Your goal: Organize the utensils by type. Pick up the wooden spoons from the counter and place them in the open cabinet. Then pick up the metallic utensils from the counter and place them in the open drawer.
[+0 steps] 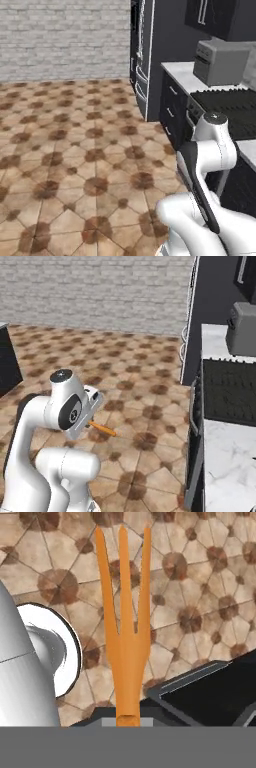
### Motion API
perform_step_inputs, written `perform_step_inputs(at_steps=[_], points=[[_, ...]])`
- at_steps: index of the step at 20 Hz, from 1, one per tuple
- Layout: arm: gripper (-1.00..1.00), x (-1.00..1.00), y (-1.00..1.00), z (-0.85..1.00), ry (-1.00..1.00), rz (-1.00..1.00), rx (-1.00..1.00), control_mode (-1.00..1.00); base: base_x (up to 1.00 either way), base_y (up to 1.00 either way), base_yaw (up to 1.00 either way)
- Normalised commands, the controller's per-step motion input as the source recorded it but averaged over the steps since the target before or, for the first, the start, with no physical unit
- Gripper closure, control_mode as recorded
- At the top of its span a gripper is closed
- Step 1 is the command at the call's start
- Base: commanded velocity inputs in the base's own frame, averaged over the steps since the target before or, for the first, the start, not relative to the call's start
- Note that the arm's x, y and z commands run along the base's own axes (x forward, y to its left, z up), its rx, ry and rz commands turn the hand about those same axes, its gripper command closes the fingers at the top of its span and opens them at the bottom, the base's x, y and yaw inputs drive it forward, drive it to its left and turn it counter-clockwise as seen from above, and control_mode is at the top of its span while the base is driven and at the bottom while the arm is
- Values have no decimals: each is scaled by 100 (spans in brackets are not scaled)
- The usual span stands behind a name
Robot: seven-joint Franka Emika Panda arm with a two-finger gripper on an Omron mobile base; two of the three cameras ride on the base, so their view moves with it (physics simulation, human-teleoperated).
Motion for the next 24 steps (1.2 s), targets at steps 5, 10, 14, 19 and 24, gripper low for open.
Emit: perform_step_inputs(at_steps=[5, 10, 14, 19, 24], points=[[100, 0, 0, 0, 0, 0, 0, 100, 24, 0, 82], [100, 0, 0, 0, 0, 0, 0, 100, 25, 0, 82], [100, 0, 0, 0, 0, 0, 0, 100, 24, 0, 78], [100, 0, 0, 0, 0, 0, 0, 100, 25, 0, 77], [100, 0, 0, 0, 0, 0, 0, 100, 31, 0, 76]])
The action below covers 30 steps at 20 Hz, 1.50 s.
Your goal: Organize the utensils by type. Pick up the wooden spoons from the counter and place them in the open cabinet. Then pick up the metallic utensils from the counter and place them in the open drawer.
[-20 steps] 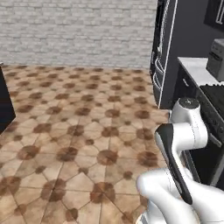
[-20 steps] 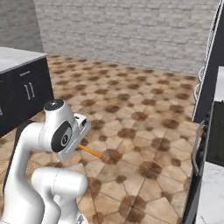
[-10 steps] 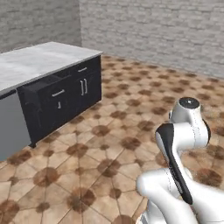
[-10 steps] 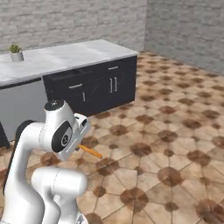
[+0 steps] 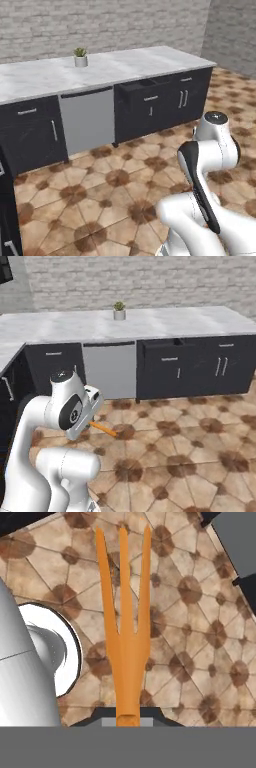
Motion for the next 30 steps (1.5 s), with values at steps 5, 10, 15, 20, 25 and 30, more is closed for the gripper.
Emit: perform_step_inputs(at_steps=[5, 10, 15, 20, 25, 30], points=[[100, 0, 0, 0, 0, 0, 0, 100, 45, 0, 71], [100, 0, 0, 0, 0, 0, 0, 100, 58, -2, 48], [100, 0, 0, 0, 0, 0, 0, 100, 58, -4, 23], [100, 0, 0, 0, 0, 0, 0, 100, 55, -3, 7], [100, 0, 0, 0, 0, 0, 0, 100, 53, -8, 7], [100, 0, 0, 0, 0, 0, 0, 100, 44, 0, -48]])
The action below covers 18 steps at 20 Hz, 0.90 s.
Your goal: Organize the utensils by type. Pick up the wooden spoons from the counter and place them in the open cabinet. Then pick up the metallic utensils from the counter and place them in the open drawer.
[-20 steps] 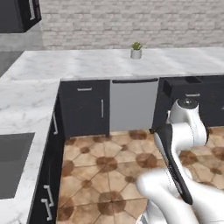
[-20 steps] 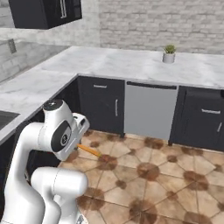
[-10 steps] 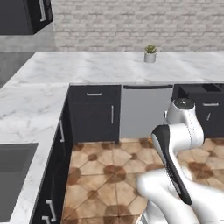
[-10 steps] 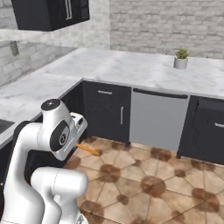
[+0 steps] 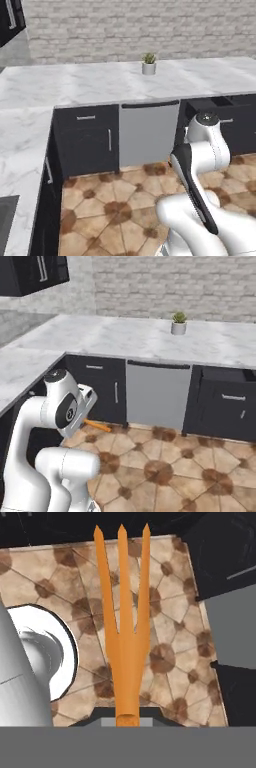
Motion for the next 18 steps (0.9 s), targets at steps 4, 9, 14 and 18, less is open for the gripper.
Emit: perform_step_inputs(at_steps=[4, 9, 14, 18], points=[[100, 0, 0, 0, 0, 0, 0, 100, 21, -6, 72], [100, 0, 0, 0, 0, 0, 0, 100, 0, -5, 100], [100, 0, 0, 0, 0, 0, 0, 100, 0, -4, 100], [100, 0, 0, 0, 0, 0, 0, 100, 0, -4, 100]])
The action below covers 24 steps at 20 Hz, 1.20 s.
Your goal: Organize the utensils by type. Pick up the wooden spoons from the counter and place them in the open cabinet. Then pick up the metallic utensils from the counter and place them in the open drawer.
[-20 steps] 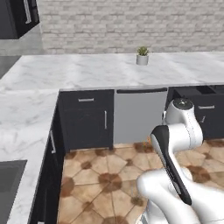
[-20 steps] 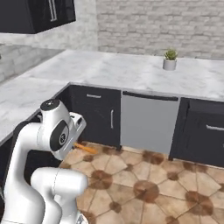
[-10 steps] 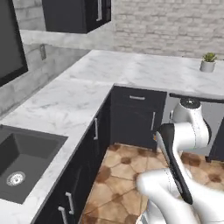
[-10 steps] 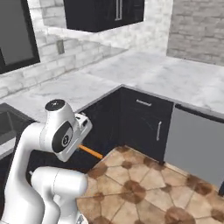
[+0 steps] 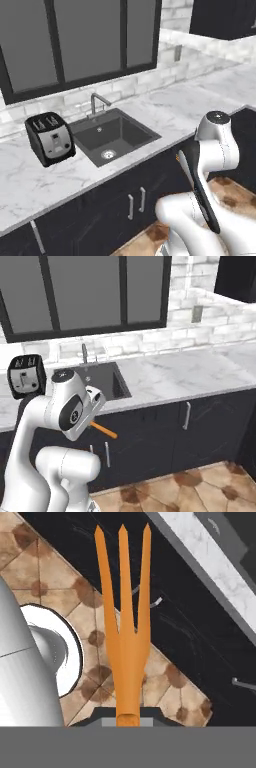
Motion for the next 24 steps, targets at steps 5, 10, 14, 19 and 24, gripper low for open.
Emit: perform_step_inputs(at_steps=[5, 10, 14, 19, 24], points=[[100, 0, 0, 0, 0, 0, 0, 100, 2, -8, 98], [100, 0, 0, 0, 0, 0, 0, 100, 1, -16, 72], [100, 0, 0, 0, 0, 0, 0, 100, -5, -7, -9], [100, 0, 0, 0, 0, 0, 0, 100, -8, -4, -7], [100, 0, 0, 0, 0, 0, 0, 100, -1, -20, -18]])
